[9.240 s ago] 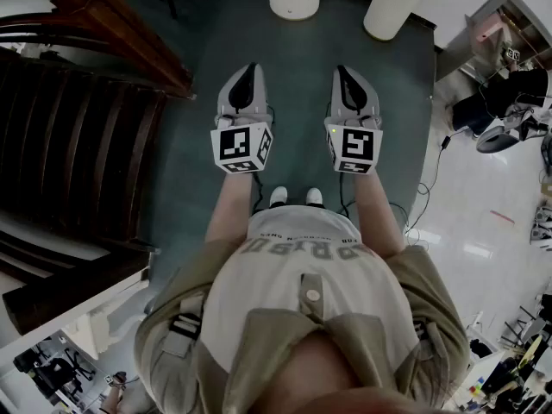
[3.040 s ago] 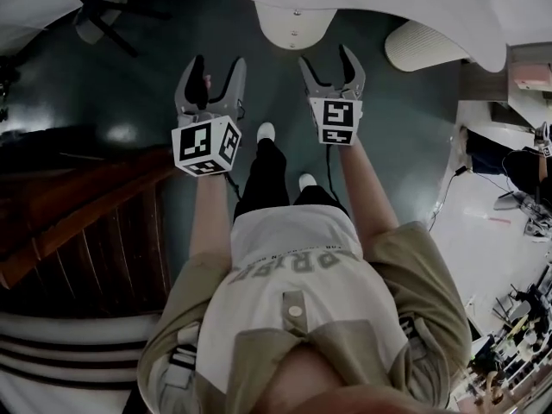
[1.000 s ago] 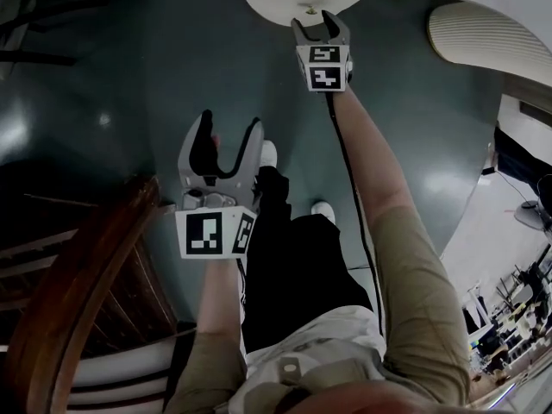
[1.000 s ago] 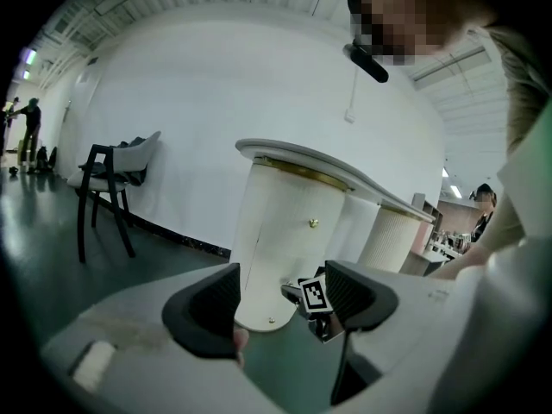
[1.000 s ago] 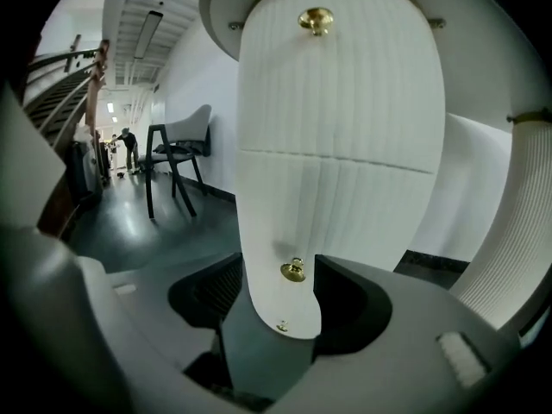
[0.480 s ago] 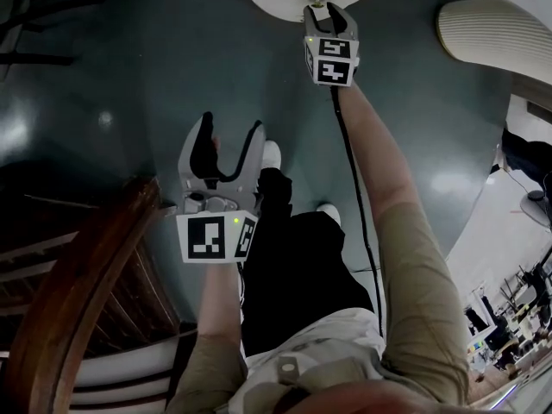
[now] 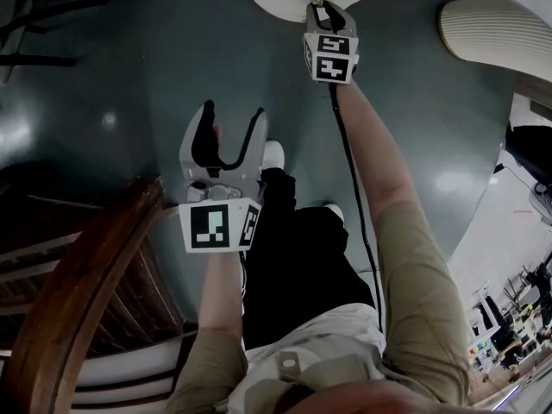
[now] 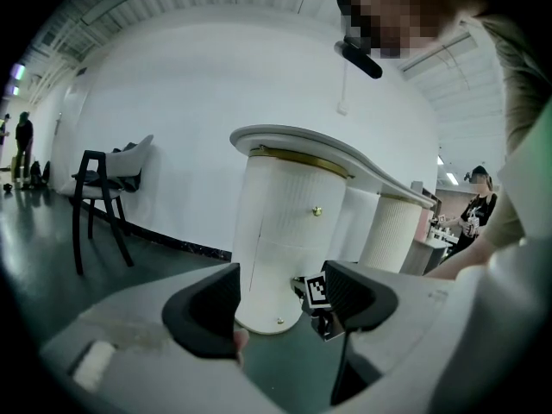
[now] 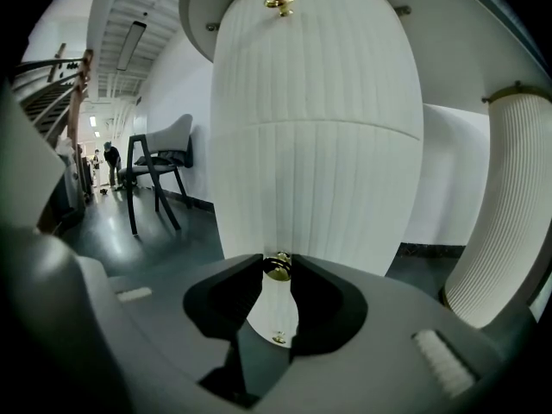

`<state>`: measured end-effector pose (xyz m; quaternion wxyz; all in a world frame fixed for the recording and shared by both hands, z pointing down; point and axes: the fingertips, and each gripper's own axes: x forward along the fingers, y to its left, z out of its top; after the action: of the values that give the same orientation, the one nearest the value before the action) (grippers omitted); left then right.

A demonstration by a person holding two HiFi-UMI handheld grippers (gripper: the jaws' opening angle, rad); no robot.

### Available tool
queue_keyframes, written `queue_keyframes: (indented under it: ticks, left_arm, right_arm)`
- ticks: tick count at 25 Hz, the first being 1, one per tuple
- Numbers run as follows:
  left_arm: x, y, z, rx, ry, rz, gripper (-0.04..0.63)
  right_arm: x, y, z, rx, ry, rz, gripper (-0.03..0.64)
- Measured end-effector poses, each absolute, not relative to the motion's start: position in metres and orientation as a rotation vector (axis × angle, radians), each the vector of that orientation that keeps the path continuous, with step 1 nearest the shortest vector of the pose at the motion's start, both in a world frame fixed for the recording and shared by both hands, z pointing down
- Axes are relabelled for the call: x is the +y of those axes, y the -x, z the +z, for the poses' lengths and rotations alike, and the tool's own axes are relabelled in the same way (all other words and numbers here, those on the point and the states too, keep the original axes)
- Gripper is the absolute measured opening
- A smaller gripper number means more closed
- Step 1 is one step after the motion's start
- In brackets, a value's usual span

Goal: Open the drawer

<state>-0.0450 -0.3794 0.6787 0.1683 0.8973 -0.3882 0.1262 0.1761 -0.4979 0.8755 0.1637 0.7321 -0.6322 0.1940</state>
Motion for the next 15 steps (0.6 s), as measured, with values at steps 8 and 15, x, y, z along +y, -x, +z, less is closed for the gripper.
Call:
queue_keyframes:
  ticks: [8,15]
  left_arm:
    - [-0.403,0.03,0.673,-1.14,-2.624,0.336,0.322]
    - [-0.415,0.024,0.682,-1.135,-2.662,0.383,0.322]
  right_arm:
    - [-0.497,-0.174,0.876,-1.806,-2.071,0.555,0.104]
    - [-0.491,-0.173,0.875,-1.793,-2.072,0.546,0.104]
